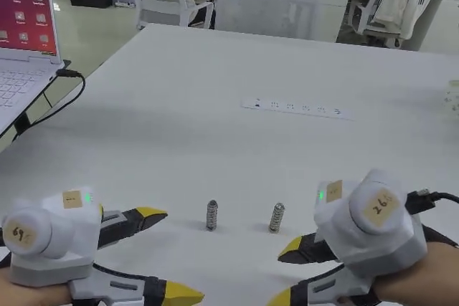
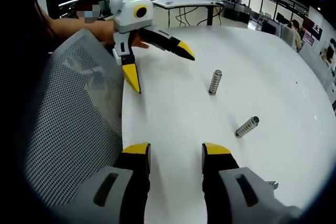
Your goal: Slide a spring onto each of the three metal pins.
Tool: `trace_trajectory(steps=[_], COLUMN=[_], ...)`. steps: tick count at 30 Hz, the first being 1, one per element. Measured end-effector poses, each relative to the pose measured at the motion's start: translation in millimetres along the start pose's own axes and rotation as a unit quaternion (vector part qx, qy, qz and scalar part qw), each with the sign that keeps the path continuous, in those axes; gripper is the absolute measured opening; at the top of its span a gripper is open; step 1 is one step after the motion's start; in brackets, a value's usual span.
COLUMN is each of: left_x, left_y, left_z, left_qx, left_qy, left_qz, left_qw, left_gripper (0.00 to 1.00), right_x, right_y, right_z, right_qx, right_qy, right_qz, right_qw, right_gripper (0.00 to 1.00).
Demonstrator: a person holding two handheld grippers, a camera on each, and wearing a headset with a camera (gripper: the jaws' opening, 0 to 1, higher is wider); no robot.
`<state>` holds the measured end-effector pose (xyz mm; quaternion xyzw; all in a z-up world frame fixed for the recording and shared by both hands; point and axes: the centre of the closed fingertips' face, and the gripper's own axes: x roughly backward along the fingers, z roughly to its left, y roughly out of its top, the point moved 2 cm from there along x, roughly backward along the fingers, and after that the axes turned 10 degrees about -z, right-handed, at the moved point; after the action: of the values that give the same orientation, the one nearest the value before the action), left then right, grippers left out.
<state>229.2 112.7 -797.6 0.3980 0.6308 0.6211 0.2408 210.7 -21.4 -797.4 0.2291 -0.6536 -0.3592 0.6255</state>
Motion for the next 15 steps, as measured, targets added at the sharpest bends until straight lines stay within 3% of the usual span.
trace_trajectory(steps=[15], left_x=[-0.2], left_y=[4.0], left_z=[-3.5], left_qx=[-0.002], left_qy=[-0.001], left_qz=[-0.002], left_qw=[1.0000], left_gripper=[0.81], right_x=[24.1], right_y=[-8.6], right_z=[-4.5], right_qx=[-0.029], right_qy=[-0.036], right_qz=[-0.039], right_qw=[0.9982], right_gripper=[0.42])
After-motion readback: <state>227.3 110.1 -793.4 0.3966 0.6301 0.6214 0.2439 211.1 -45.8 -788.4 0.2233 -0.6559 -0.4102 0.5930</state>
